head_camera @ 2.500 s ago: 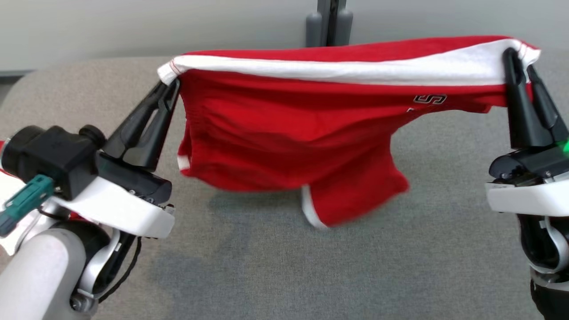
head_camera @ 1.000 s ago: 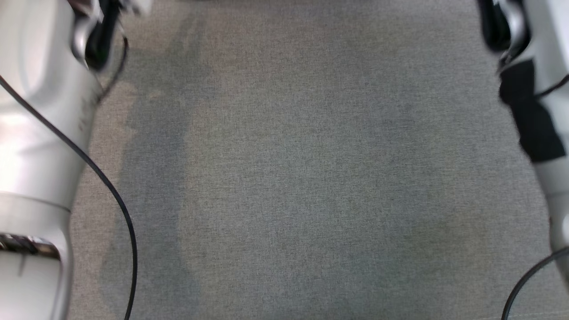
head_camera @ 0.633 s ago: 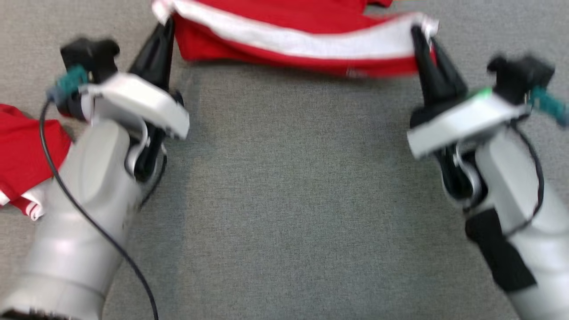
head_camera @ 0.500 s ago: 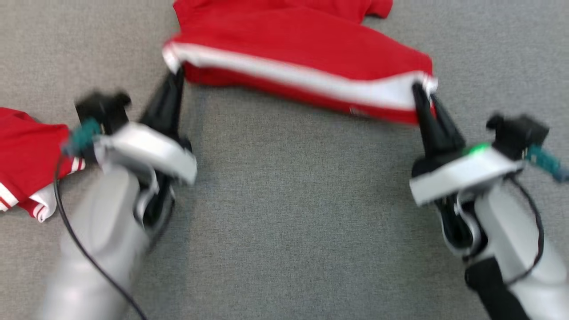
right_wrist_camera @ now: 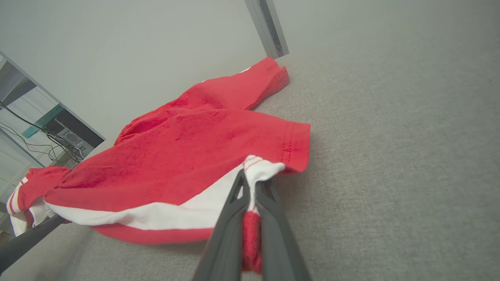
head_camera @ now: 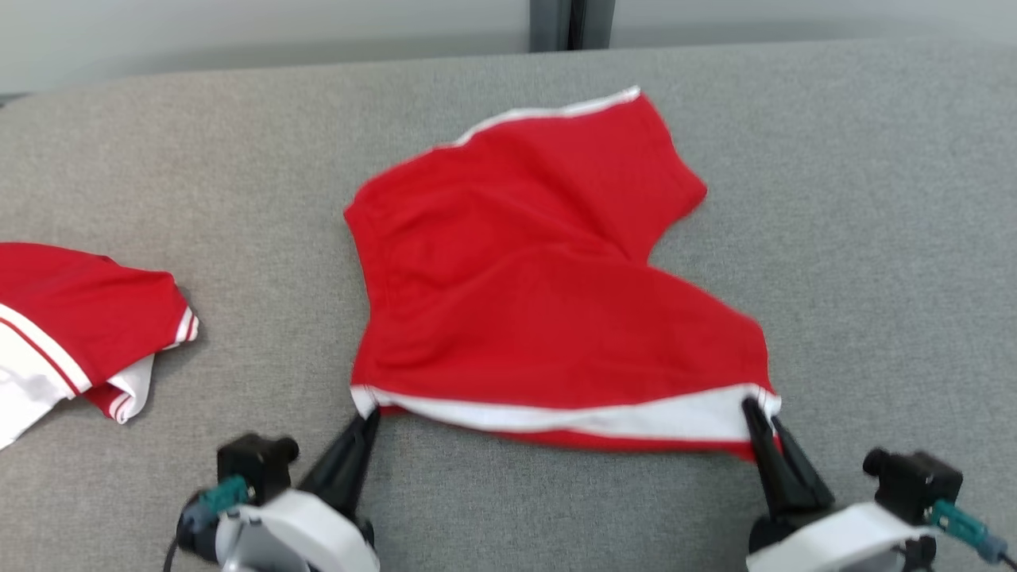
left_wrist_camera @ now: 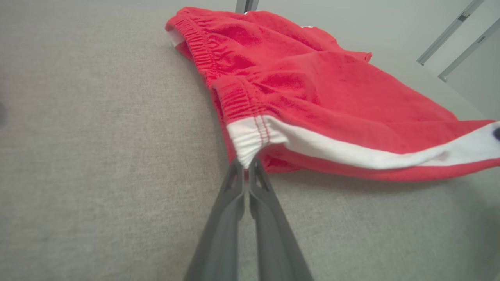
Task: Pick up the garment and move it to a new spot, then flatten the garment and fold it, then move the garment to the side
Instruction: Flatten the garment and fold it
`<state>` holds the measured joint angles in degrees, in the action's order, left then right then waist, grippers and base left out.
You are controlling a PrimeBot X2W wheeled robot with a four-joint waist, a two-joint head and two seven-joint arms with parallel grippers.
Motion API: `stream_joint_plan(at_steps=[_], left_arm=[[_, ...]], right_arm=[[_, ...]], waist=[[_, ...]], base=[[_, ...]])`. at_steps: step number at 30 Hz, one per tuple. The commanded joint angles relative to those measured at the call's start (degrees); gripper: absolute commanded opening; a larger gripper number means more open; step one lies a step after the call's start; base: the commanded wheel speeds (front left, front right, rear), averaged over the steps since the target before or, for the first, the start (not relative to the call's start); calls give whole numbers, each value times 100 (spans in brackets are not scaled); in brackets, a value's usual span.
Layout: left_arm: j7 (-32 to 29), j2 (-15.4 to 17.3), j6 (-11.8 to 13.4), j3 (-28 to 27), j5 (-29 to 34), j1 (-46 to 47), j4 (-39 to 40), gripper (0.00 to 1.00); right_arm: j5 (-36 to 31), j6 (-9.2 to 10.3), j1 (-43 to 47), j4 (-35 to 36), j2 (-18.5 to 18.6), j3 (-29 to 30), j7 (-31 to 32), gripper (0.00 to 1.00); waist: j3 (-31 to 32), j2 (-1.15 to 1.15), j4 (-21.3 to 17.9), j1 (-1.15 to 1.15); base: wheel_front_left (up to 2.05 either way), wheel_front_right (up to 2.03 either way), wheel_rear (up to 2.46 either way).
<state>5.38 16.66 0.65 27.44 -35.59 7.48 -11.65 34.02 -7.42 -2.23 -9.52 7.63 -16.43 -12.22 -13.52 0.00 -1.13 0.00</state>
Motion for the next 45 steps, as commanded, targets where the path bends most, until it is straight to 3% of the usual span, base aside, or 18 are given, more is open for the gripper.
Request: stream_joint_plan(at_steps=[1, 13, 22, 32, 45], left_arm=[[-69, 60, 45, 32, -25, -137, 129, 0], [-1088, 572, 627, 18, -533, -1625, 1842, 0], [-1265, 781, 681, -108, -574, -1536, 2255, 0], [-1331, 791, 377, -277, -634, -533, 2075, 0], [-1176, 99, -399, -161, -817, 1567, 699, 0]], right_arm=[[-48, -13, 144, 72, -10, 44, 85, 0], [-417, -13, 1641, 1276, -297, 609, 1084, 0], [-550, -13, 1324, 1710, -327, 896, 1348, 0], [-474, -13, -613, 1098, 179, 585, 1297, 0], [-238, -13, -3617, -1092, 713, -101, 1022, 0]], waist=[[160, 0, 14, 0], [579, 0, -3, 0], [609, 0, -18, 0], [157, 0, 151, 0], [-1166, 0, 693, 0]], base=[[0, 0, 0], [0, 0, 0], [0, 0, 0], [0, 0, 0], [0, 0, 0]])
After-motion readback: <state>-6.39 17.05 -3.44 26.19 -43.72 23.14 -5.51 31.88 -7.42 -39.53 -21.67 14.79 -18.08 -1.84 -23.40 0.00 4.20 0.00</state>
